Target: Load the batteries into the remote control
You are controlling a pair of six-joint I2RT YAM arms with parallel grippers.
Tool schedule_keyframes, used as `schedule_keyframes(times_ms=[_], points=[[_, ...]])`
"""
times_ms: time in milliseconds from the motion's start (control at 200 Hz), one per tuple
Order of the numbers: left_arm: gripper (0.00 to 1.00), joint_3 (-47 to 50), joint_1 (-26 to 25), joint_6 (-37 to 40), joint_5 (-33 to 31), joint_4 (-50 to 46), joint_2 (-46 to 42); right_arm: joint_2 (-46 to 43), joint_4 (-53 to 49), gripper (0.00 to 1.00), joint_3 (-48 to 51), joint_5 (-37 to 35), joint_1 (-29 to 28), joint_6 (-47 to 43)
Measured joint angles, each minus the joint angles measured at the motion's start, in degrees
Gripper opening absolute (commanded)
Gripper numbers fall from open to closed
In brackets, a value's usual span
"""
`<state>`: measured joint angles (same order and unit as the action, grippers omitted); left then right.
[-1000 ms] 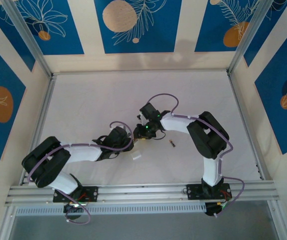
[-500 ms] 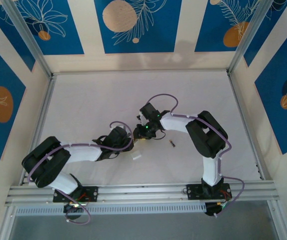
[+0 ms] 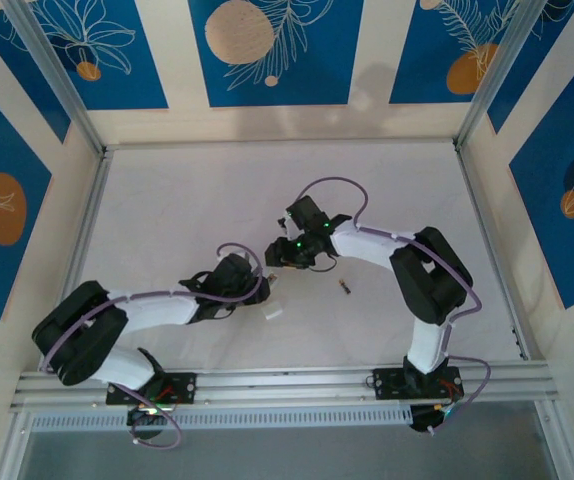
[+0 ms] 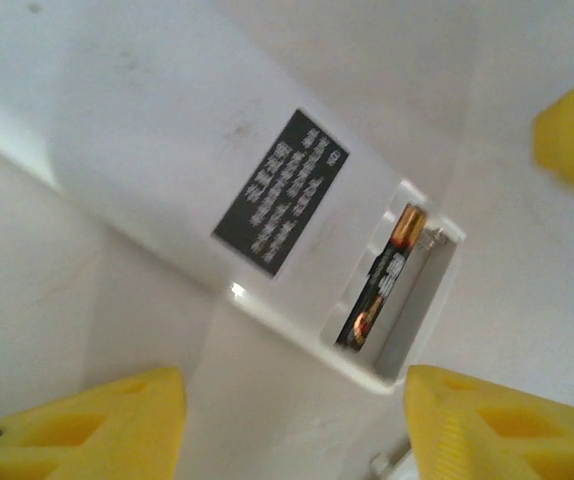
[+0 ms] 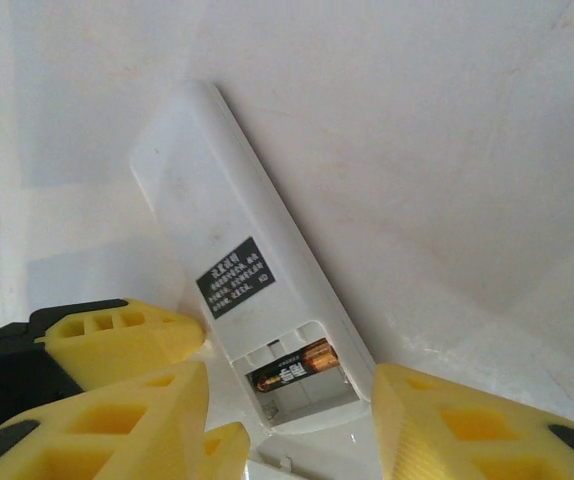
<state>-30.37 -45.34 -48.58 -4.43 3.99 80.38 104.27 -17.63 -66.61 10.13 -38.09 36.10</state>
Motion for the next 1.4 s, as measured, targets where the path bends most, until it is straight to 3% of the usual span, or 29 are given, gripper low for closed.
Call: schedule_keyframes(times_ms=[265,605,960,1395], points=[[0.70,0.00,1.51,1.33,-0.66,-6.45,-7.48,-3.72,0.07,0.48,3.37,-1.42,1.75,1.31],[0.96,-0.07,4.85,4.42,0.24,-8.33,-11.45,-11.76,-4.04,0.43,11.28,-6.29,5.35,0.79],[0.97,-0.04,6.49,4.87,2.08,-6.16,-10.27,-15.28,-9.79,0.43,17.22,-11.58,11.91,-1.79],[0.97,-0.04,9.03,4.61,4.13,-4.72,-6.32,-13.66,-11.76,0.38,17.25,-15.32,12.98,-3.26]])
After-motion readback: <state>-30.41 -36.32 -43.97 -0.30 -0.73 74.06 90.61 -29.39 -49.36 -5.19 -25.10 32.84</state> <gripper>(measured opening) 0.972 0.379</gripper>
